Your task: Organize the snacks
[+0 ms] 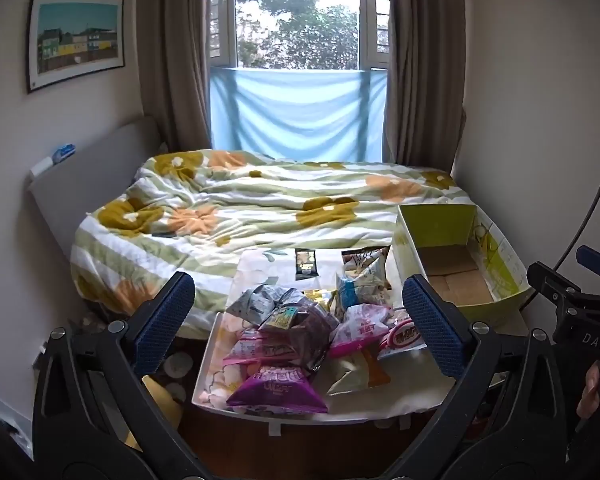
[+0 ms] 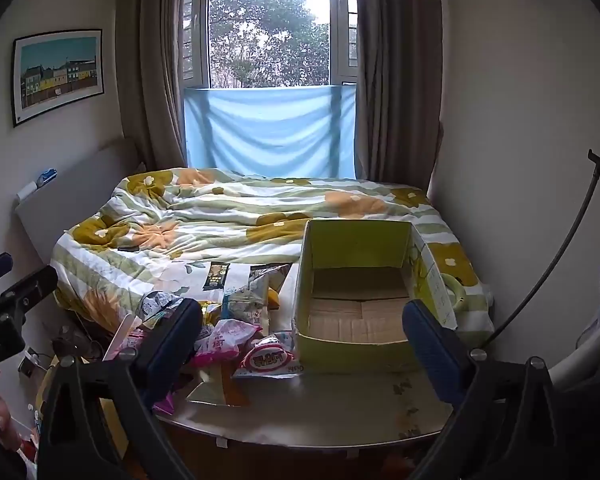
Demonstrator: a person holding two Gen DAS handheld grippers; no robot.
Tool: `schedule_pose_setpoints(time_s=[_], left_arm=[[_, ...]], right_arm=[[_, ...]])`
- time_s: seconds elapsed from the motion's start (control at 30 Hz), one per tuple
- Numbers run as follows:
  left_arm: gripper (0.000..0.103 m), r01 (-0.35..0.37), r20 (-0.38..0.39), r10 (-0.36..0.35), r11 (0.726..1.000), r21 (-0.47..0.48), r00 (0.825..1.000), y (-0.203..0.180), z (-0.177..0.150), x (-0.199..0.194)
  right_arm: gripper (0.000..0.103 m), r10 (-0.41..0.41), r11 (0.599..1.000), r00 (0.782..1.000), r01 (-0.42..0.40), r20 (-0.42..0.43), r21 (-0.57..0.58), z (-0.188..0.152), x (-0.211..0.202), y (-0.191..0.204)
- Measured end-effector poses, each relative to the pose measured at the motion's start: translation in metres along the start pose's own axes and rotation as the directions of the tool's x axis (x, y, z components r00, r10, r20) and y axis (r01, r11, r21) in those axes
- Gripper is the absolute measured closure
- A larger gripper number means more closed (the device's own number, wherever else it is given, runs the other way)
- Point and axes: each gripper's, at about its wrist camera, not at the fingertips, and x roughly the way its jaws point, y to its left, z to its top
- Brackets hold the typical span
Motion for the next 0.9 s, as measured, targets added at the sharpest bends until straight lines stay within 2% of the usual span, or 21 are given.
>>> schedule_pose_setpoints(time_s=[0.9], left_arm=[[0.0, -0.008, -0.022, 0.008, 1.0, -0.002, 1.0, -0.007, 0.002, 0.017]], right_arm=[[0.003, 0.015, 1.0, 1.0, -0.015, -0.022, 0.019, -0.006, 0.011, -0.002]])
